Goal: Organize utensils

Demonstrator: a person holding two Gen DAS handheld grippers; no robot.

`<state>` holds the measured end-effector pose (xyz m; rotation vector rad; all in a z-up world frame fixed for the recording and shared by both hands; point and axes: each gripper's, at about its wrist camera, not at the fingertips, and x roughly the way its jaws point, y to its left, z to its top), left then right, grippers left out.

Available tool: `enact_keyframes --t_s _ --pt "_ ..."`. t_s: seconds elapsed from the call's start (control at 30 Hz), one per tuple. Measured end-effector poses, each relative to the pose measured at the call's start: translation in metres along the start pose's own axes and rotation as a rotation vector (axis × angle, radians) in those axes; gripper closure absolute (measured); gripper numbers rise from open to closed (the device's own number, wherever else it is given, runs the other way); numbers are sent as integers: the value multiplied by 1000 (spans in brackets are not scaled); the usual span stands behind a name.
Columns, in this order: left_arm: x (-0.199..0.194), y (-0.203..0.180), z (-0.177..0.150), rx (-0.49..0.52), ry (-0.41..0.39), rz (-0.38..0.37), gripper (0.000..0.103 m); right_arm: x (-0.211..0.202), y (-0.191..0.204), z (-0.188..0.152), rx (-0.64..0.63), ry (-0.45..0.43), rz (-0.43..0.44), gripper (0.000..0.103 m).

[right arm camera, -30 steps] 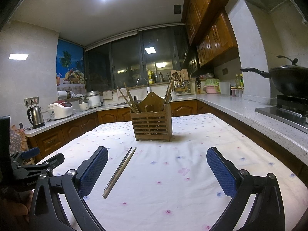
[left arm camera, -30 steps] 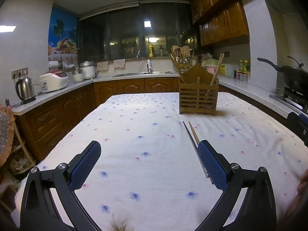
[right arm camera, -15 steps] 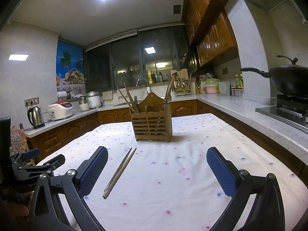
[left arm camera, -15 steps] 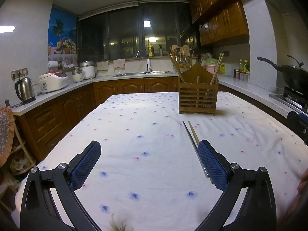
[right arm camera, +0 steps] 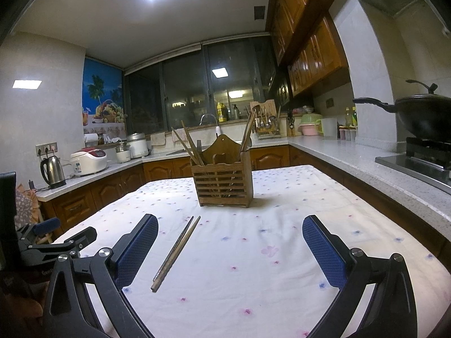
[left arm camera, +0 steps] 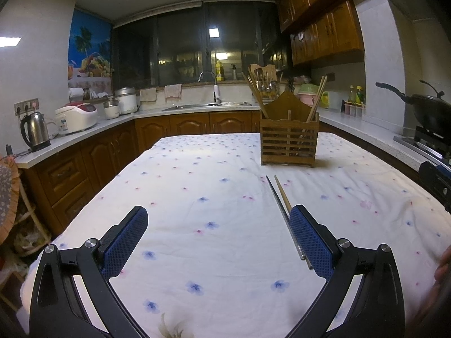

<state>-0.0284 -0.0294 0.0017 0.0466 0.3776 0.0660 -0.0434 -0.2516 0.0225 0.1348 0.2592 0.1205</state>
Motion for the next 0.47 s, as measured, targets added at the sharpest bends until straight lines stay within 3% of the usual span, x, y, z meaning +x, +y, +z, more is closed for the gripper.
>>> enact_keyframes --t_s 0.47 --pt "10 2 6 1 30 -27 0 20 0 2 20 52 -6 0"
